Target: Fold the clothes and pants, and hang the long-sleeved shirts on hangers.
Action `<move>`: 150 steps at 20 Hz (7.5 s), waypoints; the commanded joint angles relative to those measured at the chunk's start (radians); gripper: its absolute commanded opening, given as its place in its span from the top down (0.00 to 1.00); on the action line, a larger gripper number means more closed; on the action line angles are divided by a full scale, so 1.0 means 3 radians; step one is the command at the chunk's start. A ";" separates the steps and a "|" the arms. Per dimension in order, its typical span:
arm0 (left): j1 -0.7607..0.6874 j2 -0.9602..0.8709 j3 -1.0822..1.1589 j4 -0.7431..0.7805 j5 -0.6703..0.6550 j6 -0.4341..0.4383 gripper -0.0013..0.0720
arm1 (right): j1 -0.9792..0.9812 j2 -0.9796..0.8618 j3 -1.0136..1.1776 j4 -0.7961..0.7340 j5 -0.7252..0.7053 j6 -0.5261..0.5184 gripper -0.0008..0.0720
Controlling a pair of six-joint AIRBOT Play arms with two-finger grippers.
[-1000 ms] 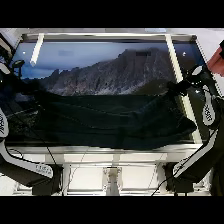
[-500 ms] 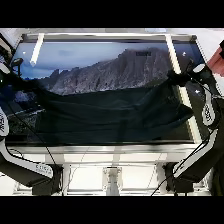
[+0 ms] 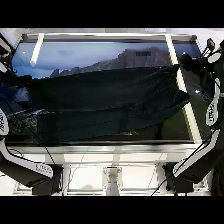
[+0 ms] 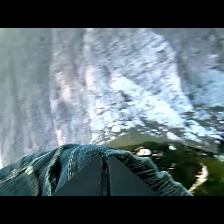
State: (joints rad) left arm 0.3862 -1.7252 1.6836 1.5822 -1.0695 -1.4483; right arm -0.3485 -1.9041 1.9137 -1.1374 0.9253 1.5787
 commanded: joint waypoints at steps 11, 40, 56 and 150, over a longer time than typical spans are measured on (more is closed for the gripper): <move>-0.0086 -0.0006 0.0005 0.0038 0.0768 -0.0487 0.95 | 0.0150 -0.0013 -0.0069 -0.0228 -0.0668 0.0113 0.96; 0.0879 0.0623 -0.1629 -0.0829 -0.1261 0.1167 0.63 | 0.0107 0.0657 0.0198 -0.0500 0.2637 -0.0512 0.96; 0.0875 0.0613 -0.1794 -0.1105 -0.0741 0.1171 0.63 | 0.0167 0.0721 0.0197 -0.0501 0.2787 -0.0381 0.96; 0.1578 0.0395 -0.1364 -0.1072 -0.0562 0.1368 0.43 | -0.0248 0.0458 -0.1417 -0.0223 0.2192 -0.0956 0.96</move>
State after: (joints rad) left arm 0.8600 -1.5864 1.2747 1.2755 -1.2644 -1.0492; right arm -0.4221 -1.7676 1.4891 -1.2053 1.5768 1.2747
